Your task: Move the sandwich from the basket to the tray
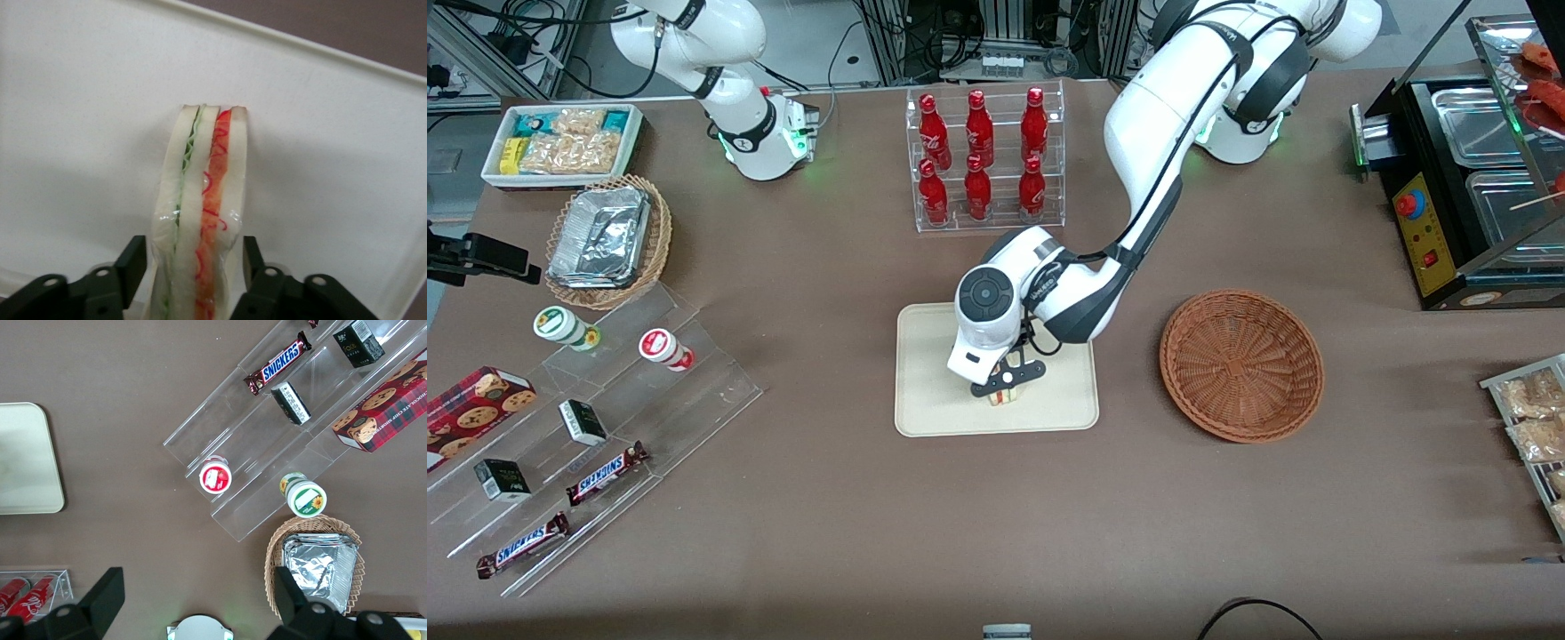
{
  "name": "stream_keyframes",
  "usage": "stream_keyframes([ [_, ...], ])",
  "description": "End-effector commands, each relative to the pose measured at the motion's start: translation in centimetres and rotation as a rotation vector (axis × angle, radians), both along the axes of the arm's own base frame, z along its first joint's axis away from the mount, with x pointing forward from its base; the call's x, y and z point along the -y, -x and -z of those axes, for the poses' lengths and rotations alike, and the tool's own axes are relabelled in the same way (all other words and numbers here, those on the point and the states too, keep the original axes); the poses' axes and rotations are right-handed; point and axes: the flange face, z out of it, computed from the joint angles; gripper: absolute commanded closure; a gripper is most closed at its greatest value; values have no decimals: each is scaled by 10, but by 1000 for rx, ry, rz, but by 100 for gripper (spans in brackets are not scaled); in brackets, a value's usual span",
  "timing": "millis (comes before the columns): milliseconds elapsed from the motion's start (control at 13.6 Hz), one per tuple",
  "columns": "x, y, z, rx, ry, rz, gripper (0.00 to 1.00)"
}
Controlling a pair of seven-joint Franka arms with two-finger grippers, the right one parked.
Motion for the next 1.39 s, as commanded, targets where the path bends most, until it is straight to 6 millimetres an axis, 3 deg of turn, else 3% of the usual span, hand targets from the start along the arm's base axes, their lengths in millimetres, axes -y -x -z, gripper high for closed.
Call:
stream_keyframes([
  [0, 2, 2, -40, 13, -6, 0, 0],
  [367, -5, 10, -139, 46, 23, 90, 0],
  [587, -44, -11, -180, 55, 27, 210, 0],
  [734, -83, -30, -197, 32, 12, 304, 0],
  [881, -107, -35, -204, 1, -17, 412, 0],
  [1101, -198, -75, -208, -37, -30, 305, 0],
  [1321, -280, -83, -223, -44, -14, 392, 0],
])
